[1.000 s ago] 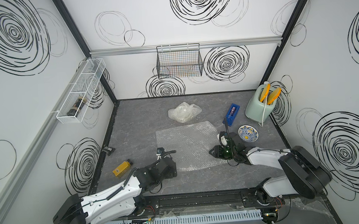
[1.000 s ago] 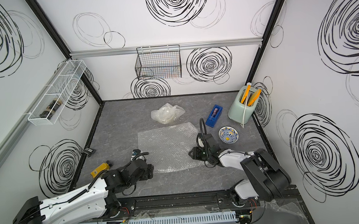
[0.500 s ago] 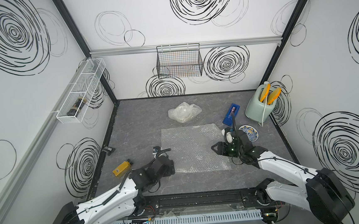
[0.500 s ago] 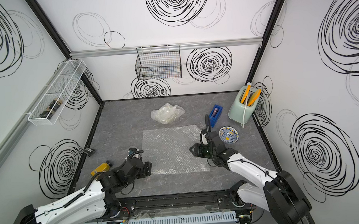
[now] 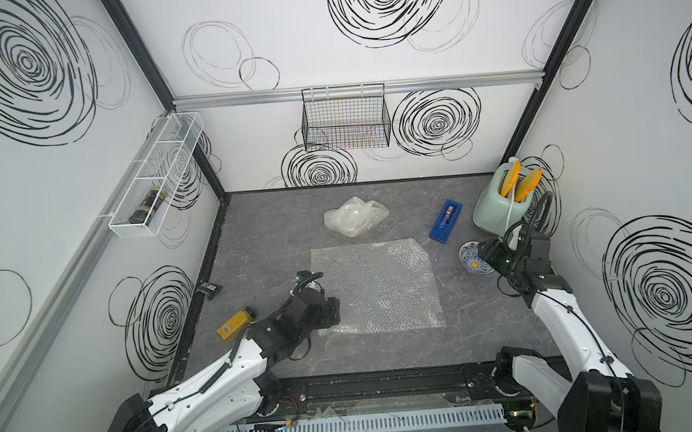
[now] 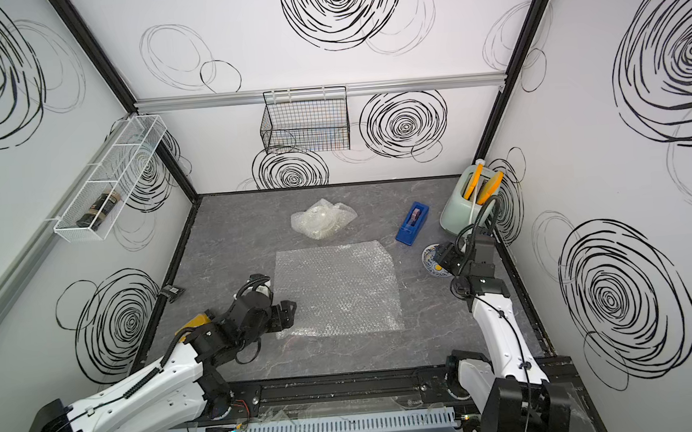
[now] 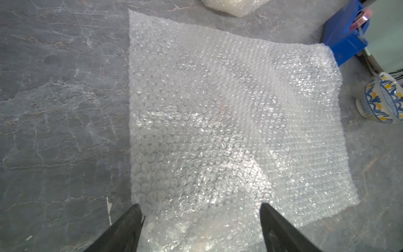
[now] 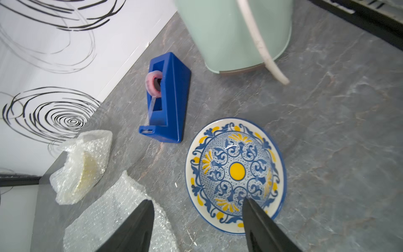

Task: Wrap bowls in bubble wrap
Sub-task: Move the bubble wrap to the center of the board, then pick up the bowl from the center of the board.

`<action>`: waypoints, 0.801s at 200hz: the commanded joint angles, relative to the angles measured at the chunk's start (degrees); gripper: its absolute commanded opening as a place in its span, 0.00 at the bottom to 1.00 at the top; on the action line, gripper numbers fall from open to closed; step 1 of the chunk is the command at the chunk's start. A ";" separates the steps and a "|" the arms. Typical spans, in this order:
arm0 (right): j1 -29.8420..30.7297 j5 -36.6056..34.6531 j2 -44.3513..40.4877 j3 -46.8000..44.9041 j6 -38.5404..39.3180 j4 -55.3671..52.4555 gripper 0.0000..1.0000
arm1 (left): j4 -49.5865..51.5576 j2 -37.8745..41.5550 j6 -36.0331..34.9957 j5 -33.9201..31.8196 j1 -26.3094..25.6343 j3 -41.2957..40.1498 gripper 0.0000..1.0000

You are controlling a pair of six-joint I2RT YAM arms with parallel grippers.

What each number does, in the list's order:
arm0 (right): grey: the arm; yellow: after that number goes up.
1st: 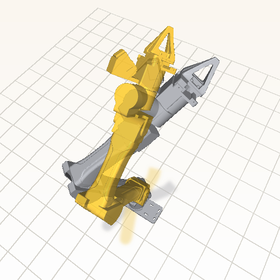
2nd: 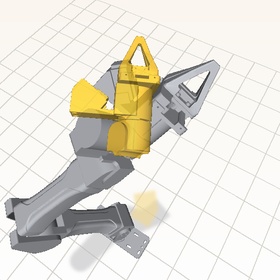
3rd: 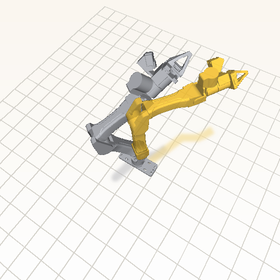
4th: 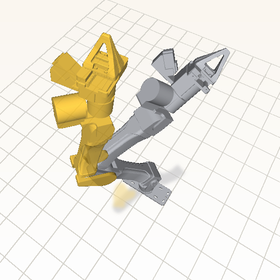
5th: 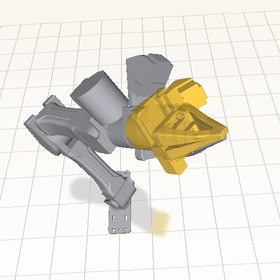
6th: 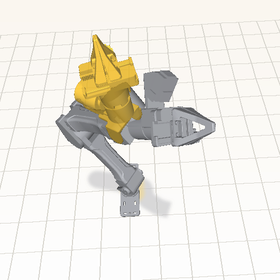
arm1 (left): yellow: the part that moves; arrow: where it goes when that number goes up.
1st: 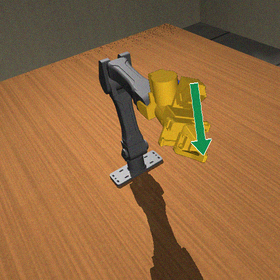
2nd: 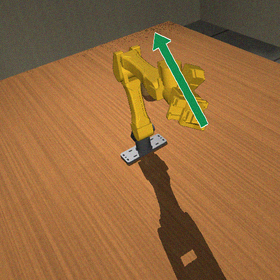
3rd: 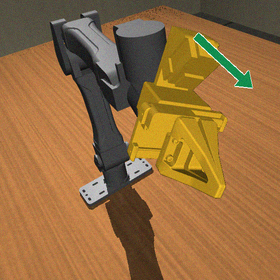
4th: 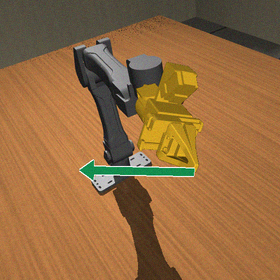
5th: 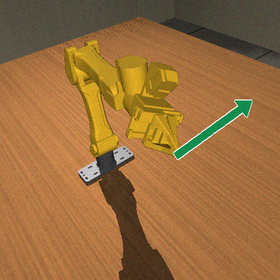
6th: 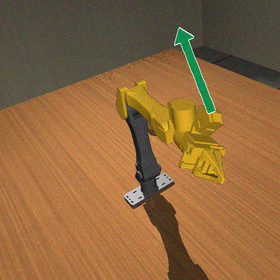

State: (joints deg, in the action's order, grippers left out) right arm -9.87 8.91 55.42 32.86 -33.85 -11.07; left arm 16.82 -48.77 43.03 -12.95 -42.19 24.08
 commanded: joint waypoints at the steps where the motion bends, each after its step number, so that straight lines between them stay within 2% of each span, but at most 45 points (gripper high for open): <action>1: -4.15 -0.45 0.73 -3.46 -0.99 1.03 0.69 | -0.44 -0.14 -0.32 -2.45 0.48 0.91 0.88; 22: -8.04 1.87 4.01 -6.68 -0.26 6.50 0.69 | -1.95 -0.13 -0.31 -1.69 1.05 0.15 0.88; 44: -11.50 6.70 7.79 -6.12 -0.79 7.89 0.69 | -3.19 0.07 -0.31 -0.91 1.50 -0.97 0.88; 90: -11.97 14.83 17.12 -3.69 -2.38 9.41 0.61 | -4.65 1.53 -0.04 0.03 1.88 -2.75 0.88; 108: -10.48 14.98 18.54 -3.59 -3.00 10.21 0.59 | -5.10 2.10 -0.05 0.37 1.96 -3.22 0.88; 160: -9.28 13.90 21.31 -3.31 -4.04 11.60 0.28 | -4.86 3.09 0.39 0.38 2.03 -3.68 0.88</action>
State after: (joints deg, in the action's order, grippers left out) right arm -19.35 22.35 76.07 28.21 -37.45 -1.32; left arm 14.17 -46.68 42.85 -12.45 -40.71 21.15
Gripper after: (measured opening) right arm 0.332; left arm 0.881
